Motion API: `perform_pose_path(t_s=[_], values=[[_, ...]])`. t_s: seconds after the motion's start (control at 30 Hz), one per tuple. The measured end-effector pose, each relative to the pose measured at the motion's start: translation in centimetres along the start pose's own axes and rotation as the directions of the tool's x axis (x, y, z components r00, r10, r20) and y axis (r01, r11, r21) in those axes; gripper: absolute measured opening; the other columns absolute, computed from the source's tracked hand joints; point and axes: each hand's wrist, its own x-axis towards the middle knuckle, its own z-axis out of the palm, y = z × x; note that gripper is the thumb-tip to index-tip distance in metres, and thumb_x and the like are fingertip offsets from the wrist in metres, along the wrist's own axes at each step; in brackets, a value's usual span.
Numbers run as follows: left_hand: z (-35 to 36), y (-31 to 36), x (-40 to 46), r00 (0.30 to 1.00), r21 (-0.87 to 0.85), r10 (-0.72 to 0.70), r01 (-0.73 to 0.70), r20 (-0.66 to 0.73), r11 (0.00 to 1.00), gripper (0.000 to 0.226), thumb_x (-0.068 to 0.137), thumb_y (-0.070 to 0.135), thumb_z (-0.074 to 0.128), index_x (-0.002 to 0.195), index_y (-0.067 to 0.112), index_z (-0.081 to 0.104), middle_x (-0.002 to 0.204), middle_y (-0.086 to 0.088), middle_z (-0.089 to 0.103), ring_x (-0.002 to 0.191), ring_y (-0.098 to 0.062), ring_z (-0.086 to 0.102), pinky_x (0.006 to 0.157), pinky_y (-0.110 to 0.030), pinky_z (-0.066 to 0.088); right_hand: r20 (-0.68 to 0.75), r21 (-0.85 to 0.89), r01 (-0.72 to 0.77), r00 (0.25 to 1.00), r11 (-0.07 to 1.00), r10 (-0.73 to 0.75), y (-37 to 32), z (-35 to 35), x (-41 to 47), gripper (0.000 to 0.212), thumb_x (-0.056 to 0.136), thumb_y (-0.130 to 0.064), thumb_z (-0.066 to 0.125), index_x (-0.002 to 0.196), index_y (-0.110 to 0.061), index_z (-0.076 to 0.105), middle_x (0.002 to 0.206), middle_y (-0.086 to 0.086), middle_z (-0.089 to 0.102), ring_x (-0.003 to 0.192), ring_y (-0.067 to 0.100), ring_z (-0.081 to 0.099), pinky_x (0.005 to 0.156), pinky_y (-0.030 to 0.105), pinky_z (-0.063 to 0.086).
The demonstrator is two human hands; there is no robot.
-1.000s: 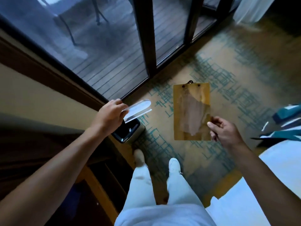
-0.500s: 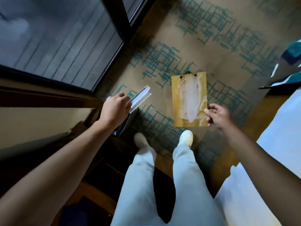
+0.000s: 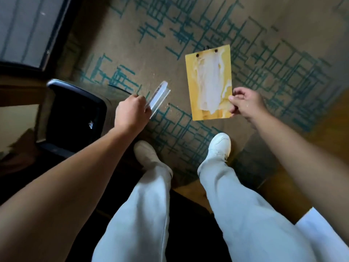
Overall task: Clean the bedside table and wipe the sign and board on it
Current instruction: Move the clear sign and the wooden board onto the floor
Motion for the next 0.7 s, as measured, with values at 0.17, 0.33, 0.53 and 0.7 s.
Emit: perform_pose_path(t_s=[0.17, 0.33, 0.53, 0.7], values=[[7.8, -1.6, 5.1, 0.997, -0.006, -0.071, 0.071, -0.006, 0.997, 0.023, 0.09, 0.023, 0.057, 0.093, 0.002, 0.066, 0.098, -0.019, 0.064, 0.088, -0.044, 0.061, 0.071, -0.045, 0.046, 0.012, -0.027, 0.019, 1.0, 0.999, -0.019, 4.6, 4.2, 8.2, 0.016, 0.098, -0.002, 0.056, 0.111, -0.01, 0.053, 0.071, 0.005, 0.052, 0.04, 0.001, 0.054, 0.04, 0.023, 0.052], [13.6, -3.1, 8.4, 0.981, -0.034, -0.191, 0.19, -0.022, 0.981, 0.024, 0.093, 0.025, 0.055, 0.095, 0.003, 0.064, 0.105, -0.018, 0.063, 0.094, -0.043, 0.06, 0.075, -0.043, 0.046, 0.021, -0.034, 0.065, 0.998, 0.997, -0.064, 7.5, 7.5, 14.3, 0.014, 0.097, -0.003, 0.057, 0.109, -0.009, 0.055, 0.067, 0.005, 0.051, 0.04, 0.002, 0.053, 0.041, 0.025, 0.054], [17.4, -4.7, 10.2, 0.957, -0.048, -0.285, 0.283, -0.051, 0.958, 0.026, 0.098, 0.026, 0.05, 0.098, 0.002, 0.061, 0.113, -0.016, 0.061, 0.096, -0.042, 0.06, 0.079, -0.045, 0.048, 0.044, -0.069, 0.094, 0.995, 0.993, -0.091, 9.8, 9.6, 17.5, 0.012, 0.097, -0.004, 0.058, 0.108, -0.01, 0.058, 0.064, 0.005, 0.052, 0.042, 0.004, 0.054, 0.04, 0.024, 0.05], [18.4, -5.7, 10.9, 0.965, -0.018, -0.252, 0.252, -0.071, 0.968, 0.026, 0.099, 0.027, 0.05, 0.104, 0.004, 0.061, 0.114, -0.016, 0.058, 0.095, -0.043, 0.059, 0.076, -0.045, 0.047, 0.072, -0.109, 0.132, 0.99, 0.985, -0.125, 10.4, 10.6, 18.7, 0.009, 0.097, -0.003, 0.058, 0.103, -0.009, 0.06, 0.062, 0.005, 0.05, 0.04, 0.003, 0.052, 0.04, 0.024, 0.05]])
